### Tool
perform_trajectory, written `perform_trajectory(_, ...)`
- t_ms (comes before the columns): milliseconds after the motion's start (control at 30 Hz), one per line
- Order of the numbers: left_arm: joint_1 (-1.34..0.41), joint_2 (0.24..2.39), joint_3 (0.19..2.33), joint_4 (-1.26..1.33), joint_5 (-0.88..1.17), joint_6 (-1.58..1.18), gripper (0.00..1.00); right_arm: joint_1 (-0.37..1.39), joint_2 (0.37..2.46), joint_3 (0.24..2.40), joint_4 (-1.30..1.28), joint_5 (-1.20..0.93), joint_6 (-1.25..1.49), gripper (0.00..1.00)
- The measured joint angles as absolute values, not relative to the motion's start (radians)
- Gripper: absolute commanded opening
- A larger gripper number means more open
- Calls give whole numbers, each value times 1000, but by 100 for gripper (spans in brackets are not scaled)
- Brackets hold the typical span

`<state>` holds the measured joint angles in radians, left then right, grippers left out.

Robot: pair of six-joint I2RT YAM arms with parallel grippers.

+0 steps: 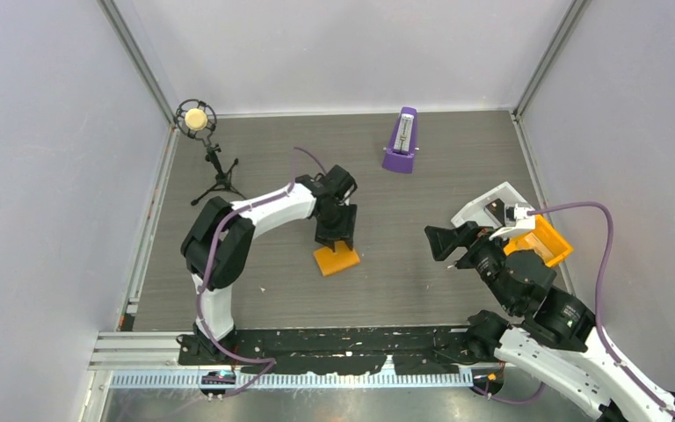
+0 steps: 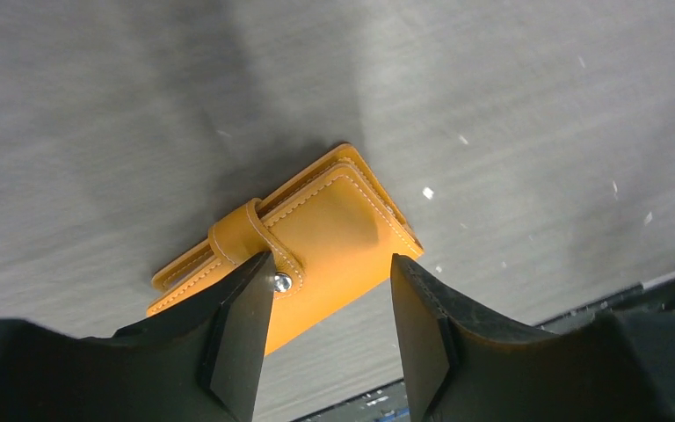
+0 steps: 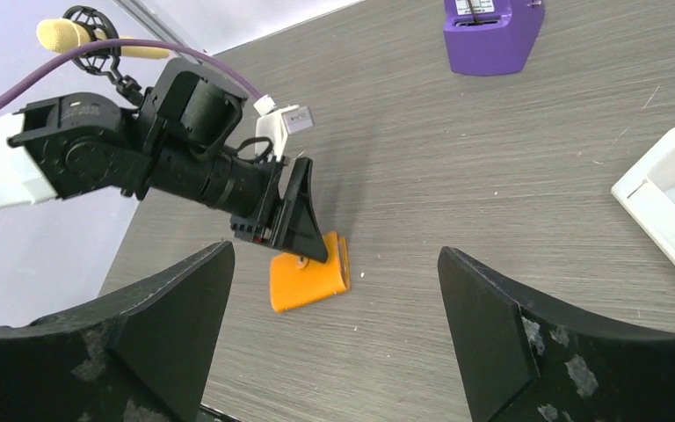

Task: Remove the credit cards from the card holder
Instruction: Move the card holder to the center of the board, then open the card holder at the center of the board.

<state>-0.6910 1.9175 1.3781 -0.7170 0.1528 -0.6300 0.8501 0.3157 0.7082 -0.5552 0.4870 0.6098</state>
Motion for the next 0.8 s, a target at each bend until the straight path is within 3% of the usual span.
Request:
perform_trajectory(367,-839,1794,1280,-673,214,-680,59,850,339,679,-563,477,636,92)
perform_trajectory(600,-798,1640,1280,-690,157,-674,61,850,429,669,-546,443,635,81)
perform_trajectory(733,-759,1539,1268,-695,97,-669,70,850,513,623,-485,415,604,75)
perform_trajectory(800,-746,1475,1248,-703,43,-657,86,850,579,599,-458,397,590,71)
